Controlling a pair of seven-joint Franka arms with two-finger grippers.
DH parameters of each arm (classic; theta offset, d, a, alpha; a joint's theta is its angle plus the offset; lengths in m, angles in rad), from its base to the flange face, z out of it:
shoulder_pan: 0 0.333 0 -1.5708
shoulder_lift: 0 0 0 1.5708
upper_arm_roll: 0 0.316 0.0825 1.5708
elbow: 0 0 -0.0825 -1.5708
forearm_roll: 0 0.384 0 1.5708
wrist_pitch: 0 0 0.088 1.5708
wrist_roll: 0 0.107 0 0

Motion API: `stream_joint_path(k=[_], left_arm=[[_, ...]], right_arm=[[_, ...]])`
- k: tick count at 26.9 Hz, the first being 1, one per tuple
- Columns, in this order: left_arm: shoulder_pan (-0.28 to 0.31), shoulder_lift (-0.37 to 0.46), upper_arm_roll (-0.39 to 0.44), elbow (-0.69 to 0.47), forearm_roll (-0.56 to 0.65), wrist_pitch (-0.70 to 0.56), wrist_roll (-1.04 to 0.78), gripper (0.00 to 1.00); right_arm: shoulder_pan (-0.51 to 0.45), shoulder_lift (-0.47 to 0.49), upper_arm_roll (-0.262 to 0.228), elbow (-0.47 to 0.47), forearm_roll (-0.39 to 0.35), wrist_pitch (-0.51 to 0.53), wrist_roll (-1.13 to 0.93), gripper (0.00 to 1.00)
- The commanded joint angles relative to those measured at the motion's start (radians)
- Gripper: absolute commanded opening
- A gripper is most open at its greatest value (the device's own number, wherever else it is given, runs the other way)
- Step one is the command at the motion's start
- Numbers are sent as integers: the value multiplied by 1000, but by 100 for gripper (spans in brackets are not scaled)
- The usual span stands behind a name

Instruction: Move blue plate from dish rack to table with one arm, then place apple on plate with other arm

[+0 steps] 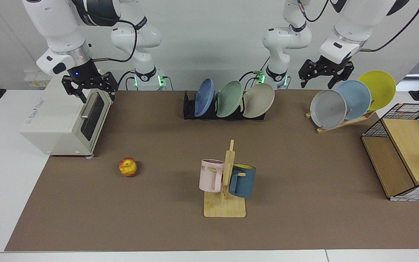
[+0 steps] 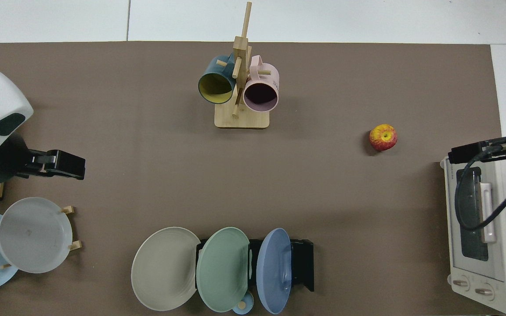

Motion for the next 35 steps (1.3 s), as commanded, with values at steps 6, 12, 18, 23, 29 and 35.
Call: stream_joint_path(k=[6,12,18,23,29,35], left_arm=[[22,-10,-5,4,-8,-5,-2,100],[20,-10,-4,4,-8,-5,1,100],[14,-10,-2,4,-8,-5,1,100],[22,-12,-5,3,-11,-5,-3,100],[19,-26,-8,-8,-16,-10,-3,100],[8,-49,-19,-46,-23,-2,0,100]], right_arm=[[-14,-6,10,-14,-17,21,-5,100],[-16,-6,9,-14,-17,21,-7,100],[-14,-6,10,-14,-17,27,-7,100],[-16,-6,10,-15,-15,26,-4,100],[-13,-8,10,-14,-15,38,-5,100],[-13,-8,10,-14,-15,35,-3,100]])
